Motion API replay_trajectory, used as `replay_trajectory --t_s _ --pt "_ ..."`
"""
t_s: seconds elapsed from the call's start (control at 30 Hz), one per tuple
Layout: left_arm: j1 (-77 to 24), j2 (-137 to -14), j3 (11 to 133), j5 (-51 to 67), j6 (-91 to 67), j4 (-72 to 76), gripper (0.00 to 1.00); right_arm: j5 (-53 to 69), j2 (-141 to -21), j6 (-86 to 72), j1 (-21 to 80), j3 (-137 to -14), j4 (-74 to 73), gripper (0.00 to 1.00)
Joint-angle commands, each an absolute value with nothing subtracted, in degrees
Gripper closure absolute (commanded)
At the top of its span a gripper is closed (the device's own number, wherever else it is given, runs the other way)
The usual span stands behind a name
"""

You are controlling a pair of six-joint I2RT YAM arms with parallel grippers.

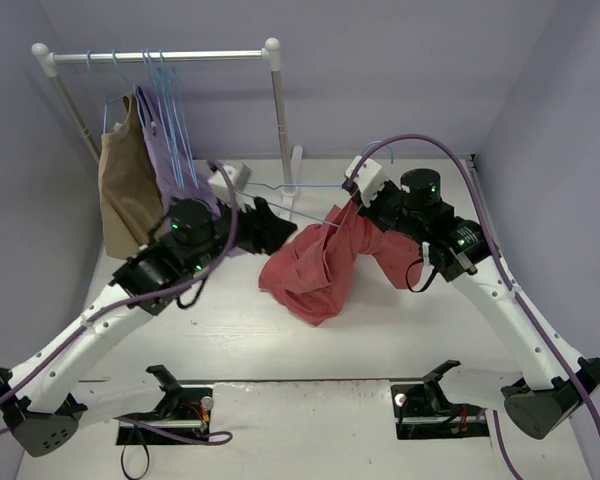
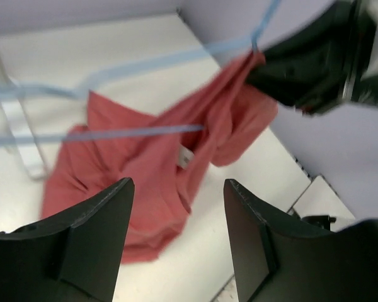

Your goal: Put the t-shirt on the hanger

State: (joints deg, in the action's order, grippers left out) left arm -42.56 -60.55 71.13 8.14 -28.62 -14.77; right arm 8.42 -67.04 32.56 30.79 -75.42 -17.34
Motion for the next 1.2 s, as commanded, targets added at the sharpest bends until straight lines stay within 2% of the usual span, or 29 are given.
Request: replay_trajectory --t_s 0.0,0.2,0.43,1.17 --pt "-52.89 -63.76 67.36 -13.27 -38.38 -15.53 0.46 5.38 -67.10 30.65 30.76 -78.26 -11.43 1.00" --pt "-56.03 -71.78 67.14 -18.58 -42.57 -14.37 0.46 5.27 -66.55 29.37 30.85 -77.80 -11.34 1.00" --pt "-56.51 -77.06 67.32 -17.14 -42.80 -11.96 0.46 5.19 -65.48 28.48 30.94 -76.03 -11.16 1.00" --pt "-58.80 -83.65 67.98 -19.92 -43.69 -11.62 0.46 5.27 -64.84 26.19 30.94 -74.04 -10.02 0.99"
